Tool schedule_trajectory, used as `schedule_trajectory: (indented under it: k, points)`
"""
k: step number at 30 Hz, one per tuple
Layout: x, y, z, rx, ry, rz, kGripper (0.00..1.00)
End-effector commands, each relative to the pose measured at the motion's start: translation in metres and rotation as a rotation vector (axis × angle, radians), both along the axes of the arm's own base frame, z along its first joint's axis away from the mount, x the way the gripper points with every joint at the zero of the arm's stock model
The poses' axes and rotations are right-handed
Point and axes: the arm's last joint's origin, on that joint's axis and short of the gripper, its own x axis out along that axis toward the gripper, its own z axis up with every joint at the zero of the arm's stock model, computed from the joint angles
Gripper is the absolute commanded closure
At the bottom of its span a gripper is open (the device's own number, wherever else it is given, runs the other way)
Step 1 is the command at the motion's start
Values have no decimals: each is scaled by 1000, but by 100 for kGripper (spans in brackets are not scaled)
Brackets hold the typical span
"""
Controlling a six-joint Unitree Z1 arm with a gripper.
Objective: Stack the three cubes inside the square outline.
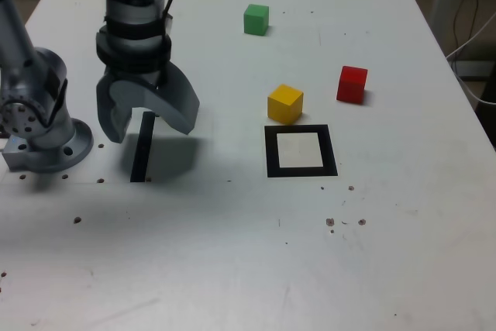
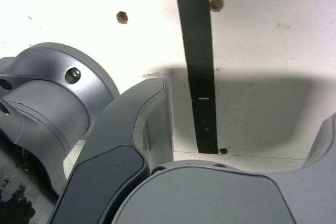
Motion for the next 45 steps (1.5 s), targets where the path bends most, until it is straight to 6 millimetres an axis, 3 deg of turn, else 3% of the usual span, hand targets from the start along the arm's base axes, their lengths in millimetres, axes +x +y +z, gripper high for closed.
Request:
schedule_trajectory:
  k: [1,27,45]
  points:
    - [6,1,0,0,10,-3,1]
    - [109,8,54,49,-54,-50,1]
    - [181,57,70,47,-69,-60,0]
